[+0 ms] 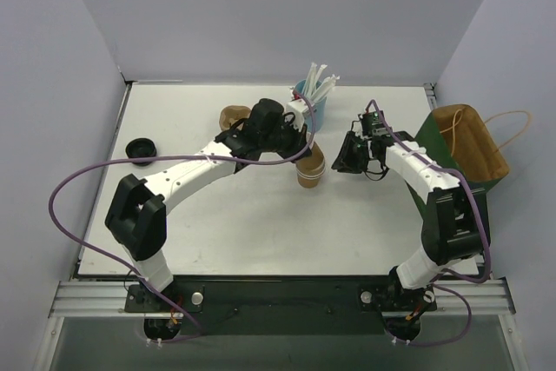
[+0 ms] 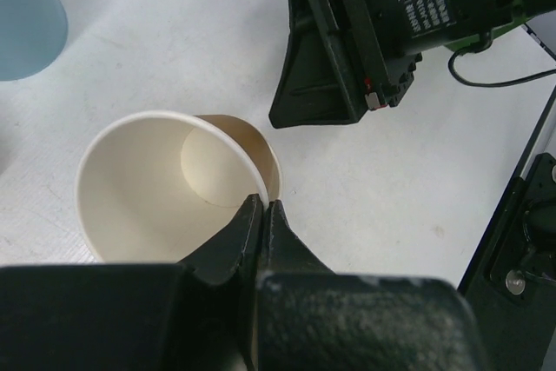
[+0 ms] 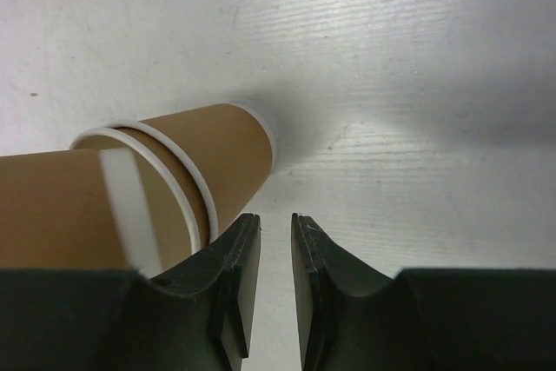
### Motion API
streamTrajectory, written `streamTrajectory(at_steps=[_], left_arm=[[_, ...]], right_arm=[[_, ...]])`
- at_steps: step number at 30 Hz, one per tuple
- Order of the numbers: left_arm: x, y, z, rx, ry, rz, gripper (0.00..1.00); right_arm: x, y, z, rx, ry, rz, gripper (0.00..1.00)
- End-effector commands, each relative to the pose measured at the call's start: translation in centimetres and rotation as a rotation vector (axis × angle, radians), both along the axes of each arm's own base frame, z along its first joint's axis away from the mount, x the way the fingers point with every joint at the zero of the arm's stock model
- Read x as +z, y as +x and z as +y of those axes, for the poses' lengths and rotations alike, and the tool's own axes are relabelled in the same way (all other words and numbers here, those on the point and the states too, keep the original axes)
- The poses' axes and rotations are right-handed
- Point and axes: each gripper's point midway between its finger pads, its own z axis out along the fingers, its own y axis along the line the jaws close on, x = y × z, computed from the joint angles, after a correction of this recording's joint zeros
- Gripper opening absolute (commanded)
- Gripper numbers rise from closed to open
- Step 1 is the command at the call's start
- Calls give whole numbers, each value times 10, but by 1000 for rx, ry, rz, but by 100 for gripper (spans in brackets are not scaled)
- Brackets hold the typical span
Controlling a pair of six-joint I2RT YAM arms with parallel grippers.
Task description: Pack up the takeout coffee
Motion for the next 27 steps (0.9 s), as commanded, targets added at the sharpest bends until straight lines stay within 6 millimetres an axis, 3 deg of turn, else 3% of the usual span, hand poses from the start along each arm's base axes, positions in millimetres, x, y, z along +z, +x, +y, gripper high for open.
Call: streamTrajectory(at_steps=[1, 6, 10, 11, 12, 14, 17, 18, 22, 27], left_arm=[[56, 6, 7, 30, -2, -108, 0], [73, 9, 37, 133, 75, -152, 0], [76, -2, 89, 264, 203, -171, 0], [59, -9, 100, 276, 245, -148, 0], [64, -18, 111, 296, 241, -147, 0], [38, -32, 126, 307, 287, -102, 0], [23, -52, 143, 351, 292, -52, 0], [6, -62, 149, 361, 294, -14, 0], [-26, -84, 150, 350, 277, 46, 0], [-41, -93, 143, 343, 300, 57, 0]], right_arm=[[9, -8, -16, -12, -63, 16, 23], [25, -8, -19, -8, -76, -12, 24], [42, -4, -16, 14, -68, -55, 26], [46, -3, -13, 26, -64, -66, 28], [48, -3, -8, 49, -55, -72, 30], [55, 0, 2, 86, -62, -94, 37], [56, 4, 11, 108, -116, -99, 45], [56, 6, 13, 115, -129, -97, 46], [44, 10, 18, 129, -220, -54, 49], [22, 11, 11, 138, -365, 8, 49]])
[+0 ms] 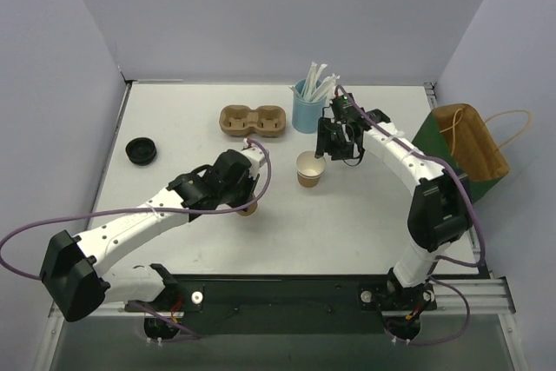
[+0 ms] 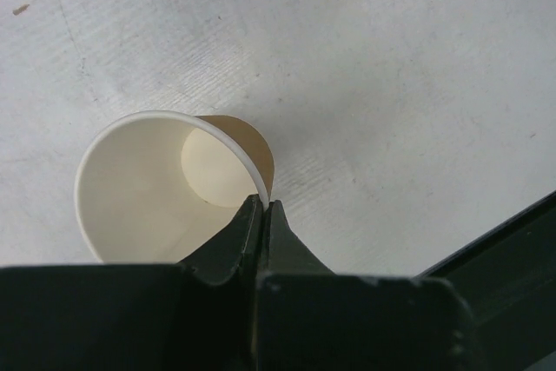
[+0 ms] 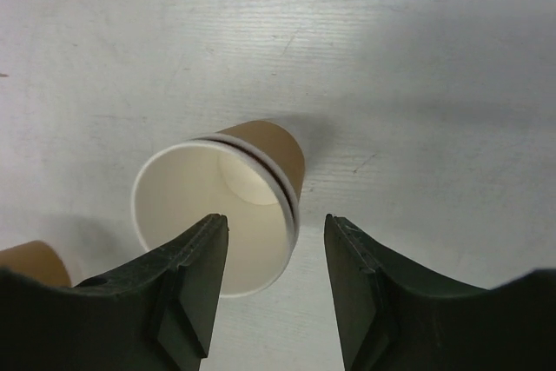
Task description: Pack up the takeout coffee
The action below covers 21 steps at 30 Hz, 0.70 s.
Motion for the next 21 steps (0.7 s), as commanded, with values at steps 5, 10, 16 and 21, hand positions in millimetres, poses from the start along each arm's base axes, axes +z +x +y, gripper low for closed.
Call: streamTrajectory(at_steps=[5, 10, 16, 21], left_arm=[[4, 1, -23, 23, -31, -44, 0], [-11, -4, -37, 0, 3, -27, 0], [-11, -2, -57, -27, 18, -33, 0], [-17, -1, -65, -38, 35, -23, 0]], right_arm=[[-37, -8, -18, -4, -207, 108, 48], [-44, 0, -26, -31, -257, 106, 34], [-40, 6, -53, -99, -341, 88, 25], [-36, 7, -80, -158, -402, 92, 25]])
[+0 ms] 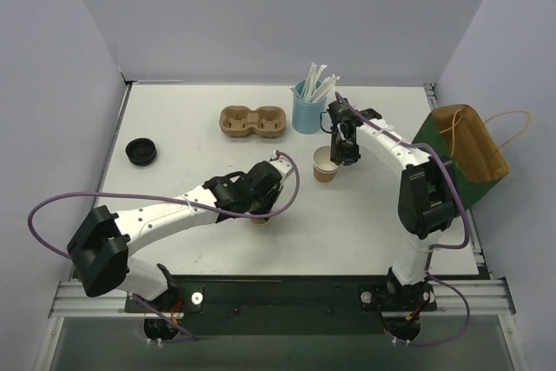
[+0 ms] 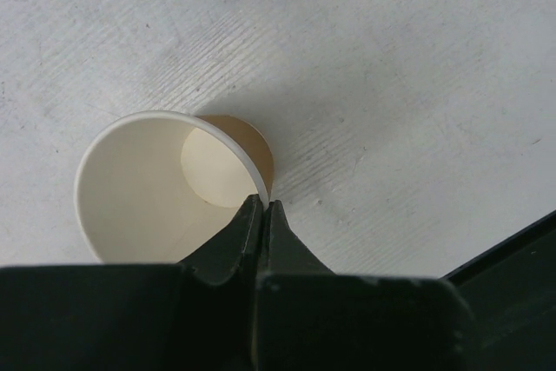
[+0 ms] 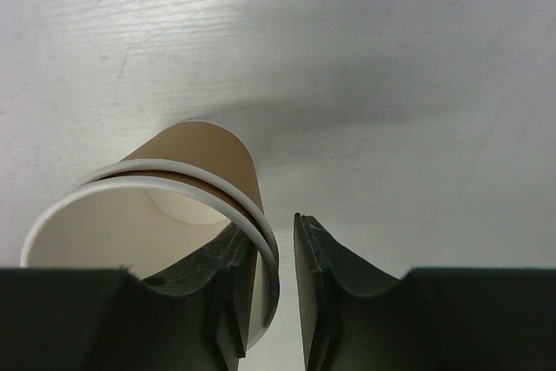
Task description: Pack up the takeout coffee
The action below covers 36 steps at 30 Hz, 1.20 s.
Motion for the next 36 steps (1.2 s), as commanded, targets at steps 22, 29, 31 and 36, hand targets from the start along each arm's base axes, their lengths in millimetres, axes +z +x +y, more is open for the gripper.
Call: streamTrajectory(at_steps=[22, 29, 31, 36], left_arm=[[145, 105, 159, 606, -94, -251, 65], [127, 152, 301, 1054, -81, -241, 63], [113, 159, 330, 1205, -132, -194, 62], [74, 166, 389, 1487, -362, -100, 57]], right_arm=[[122, -51, 10, 132, 169, -164, 64], [151, -94, 50, 286, 253, -277, 66], [151, -103, 59, 315, 291, -304, 66], [145, -122, 80, 368, 336, -324, 65]])
